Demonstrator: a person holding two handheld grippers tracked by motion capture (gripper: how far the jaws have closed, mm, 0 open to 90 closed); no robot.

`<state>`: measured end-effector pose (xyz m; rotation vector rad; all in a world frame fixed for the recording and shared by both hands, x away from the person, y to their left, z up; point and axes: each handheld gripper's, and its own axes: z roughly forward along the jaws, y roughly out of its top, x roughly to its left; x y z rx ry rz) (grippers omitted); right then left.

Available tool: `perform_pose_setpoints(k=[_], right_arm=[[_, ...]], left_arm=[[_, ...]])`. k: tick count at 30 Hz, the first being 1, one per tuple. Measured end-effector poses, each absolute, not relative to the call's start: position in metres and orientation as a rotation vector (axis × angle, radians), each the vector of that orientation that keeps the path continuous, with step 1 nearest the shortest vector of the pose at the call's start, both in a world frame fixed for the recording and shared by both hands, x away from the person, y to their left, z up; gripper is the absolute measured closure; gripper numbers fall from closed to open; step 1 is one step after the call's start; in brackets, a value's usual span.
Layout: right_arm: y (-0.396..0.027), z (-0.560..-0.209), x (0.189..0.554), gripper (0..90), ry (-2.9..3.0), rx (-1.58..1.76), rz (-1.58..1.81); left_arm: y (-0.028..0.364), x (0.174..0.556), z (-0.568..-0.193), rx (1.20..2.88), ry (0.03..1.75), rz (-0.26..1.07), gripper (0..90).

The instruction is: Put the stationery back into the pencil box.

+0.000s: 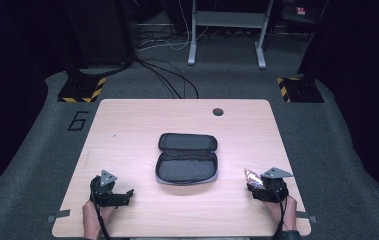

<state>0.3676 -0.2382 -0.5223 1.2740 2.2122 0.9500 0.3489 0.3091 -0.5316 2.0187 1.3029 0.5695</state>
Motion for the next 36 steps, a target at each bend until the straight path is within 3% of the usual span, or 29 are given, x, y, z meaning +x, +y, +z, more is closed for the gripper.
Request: perform_pose_setpoints(k=[2,5,19,36], right_arm=[[-0.239,-0.523,0.367,37.9,2.223,1.27,0.972],[-0.24,-0.523,0.368,38.6,2.218,1.271,0.981],[-0.241,-0.518,0.363,39.1,2.164,1.308,1.042],[-0.23,-0.482,0.359,39.1,2.134,1.243,1.077]], left_arm=[[0.309,0.349,-0.532,2.02,1.304,0.57,0.5],[0.309,0.349,-0.532,2.019,1.305,0.57,0.5],[0.309,0.349,-0.532,2.019,1.305,0.571,0.6],[0.309,0.349,-0.532,2.019,1.305,0.571,0.6]])
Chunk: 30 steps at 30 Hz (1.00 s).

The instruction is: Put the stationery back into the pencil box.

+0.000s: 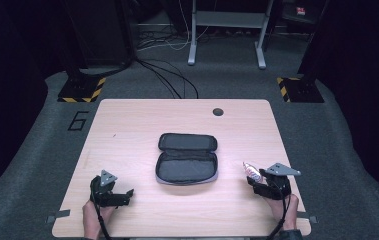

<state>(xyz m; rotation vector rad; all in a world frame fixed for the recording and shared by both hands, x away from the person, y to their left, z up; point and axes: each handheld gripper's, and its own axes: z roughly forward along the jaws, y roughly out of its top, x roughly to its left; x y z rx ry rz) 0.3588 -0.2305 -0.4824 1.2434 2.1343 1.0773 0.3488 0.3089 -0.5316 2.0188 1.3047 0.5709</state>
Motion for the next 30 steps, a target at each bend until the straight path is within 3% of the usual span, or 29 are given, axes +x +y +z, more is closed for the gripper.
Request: perform_pose_setpoints(k=[30], right_arm=[[-0.181,-0.436,0.376,39.1,2.2,1.067,1.137]], left_arm=[[0.309,0.349,-0.532,2.019,1.305,0.57,0.6]])
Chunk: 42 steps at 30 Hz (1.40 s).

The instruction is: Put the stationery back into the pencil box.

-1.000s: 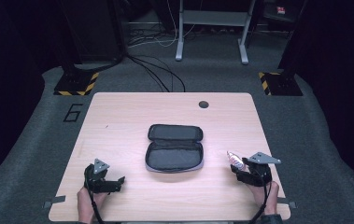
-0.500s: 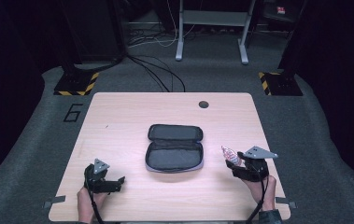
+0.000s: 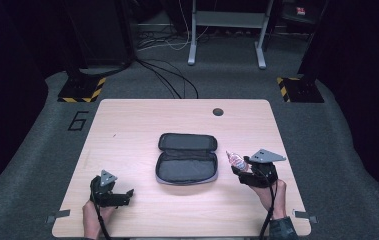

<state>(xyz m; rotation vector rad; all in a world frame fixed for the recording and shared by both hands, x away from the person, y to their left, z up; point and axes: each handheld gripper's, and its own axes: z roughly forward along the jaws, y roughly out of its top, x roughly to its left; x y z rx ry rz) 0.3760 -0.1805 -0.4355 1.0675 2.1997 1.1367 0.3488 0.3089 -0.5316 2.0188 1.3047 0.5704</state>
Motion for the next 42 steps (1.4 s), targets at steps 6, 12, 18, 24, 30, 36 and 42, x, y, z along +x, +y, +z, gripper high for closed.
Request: perform_pose_setpoints(k=[6,12,18,24,30,36,42], right_arm=[[-0.165,-0.43,0.382,39.1,2.226,1.033,1.149],[-0.149,-0.426,0.388,39.0,2.255,0.997,1.143],[-0.136,-0.425,0.394,39.0,2.282,0.966,1.152],[-0.12,-0.425,0.4,39.0,2.312,0.935,1.159],[-0.106,-0.427,0.406,39.0,2.345,0.918,1.157],[-0.093,-0.432,0.411,39.0,2.378,0.903,1.147],[-0.082,-0.44,0.417,39.0,2.409,0.893,1.131]], left_arm=[[0.309,0.349,-0.532,2.019,1.304,0.571,0.6],[0.309,0.349,-0.532,2.018,1.304,0.572,0.8],[0.309,0.349,-0.532,2.018,1.303,0.571,0.9],[0.309,0.349,-0.532,2.018,1.303,0.571,1.0],[0.309,0.348,-0.531,2.031,1.3,0.565,1.2],[0.309,0.348,-0.531,2.033,1.299,0.563,1.4],[0.309,0.348,-0.531,2.023,1.296,0.571,1.6]])
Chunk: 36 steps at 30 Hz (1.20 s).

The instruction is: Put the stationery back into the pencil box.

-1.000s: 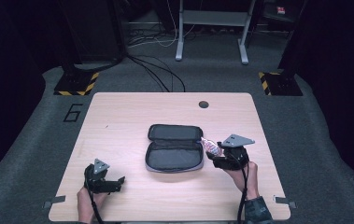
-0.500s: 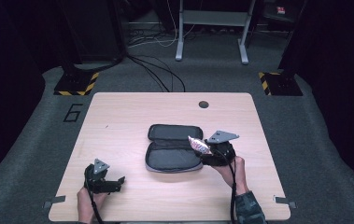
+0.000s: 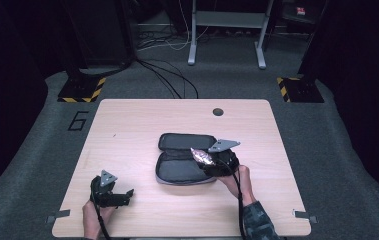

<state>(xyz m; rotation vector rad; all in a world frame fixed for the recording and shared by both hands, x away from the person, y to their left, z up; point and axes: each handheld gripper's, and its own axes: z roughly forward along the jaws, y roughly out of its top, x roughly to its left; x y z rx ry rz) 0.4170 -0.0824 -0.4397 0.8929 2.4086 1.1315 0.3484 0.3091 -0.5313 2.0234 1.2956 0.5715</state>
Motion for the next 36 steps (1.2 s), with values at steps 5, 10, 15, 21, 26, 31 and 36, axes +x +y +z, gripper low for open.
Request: perform_pose_setpoints(k=[5,10,15,21,26,31,36], right_arm=[[-0.075,-0.446,0.42,39.0,2.436,0.894,1.125],[-0.067,-0.455,0.424,39.0,2.452,0.896,1.121],[-0.061,-0.465,0.427,39.0,2.481,0.902,1.102],[-0.053,-0.476,0.431,39.0,2.505,0.91,1.086],[-0.047,-0.483,0.434,39.0,2.532,0.931,1.061],[-0.041,-0.489,0.436,39.0,2.552,0.94,1.037],[-0.037,-0.494,0.439,38.9,2.579,0.925,1.007]], left_arm=[[0.309,0.348,-0.531,2.034,1.297,0.563,1.7],[0.309,0.348,-0.531,2.03,1.296,0.565,1.7],[0.309,0.348,-0.531,2.03,1.296,0.565,1.8],[0.309,0.348,-0.531,2.03,1.295,0.566,1.9],[0.309,0.348,-0.531,2.03,1.295,0.566,1.9],[0.309,0.348,-0.531,2.03,1.295,0.565,2.0],[0.309,0.348,-0.531,2.033,1.289,0.567,2.1]])
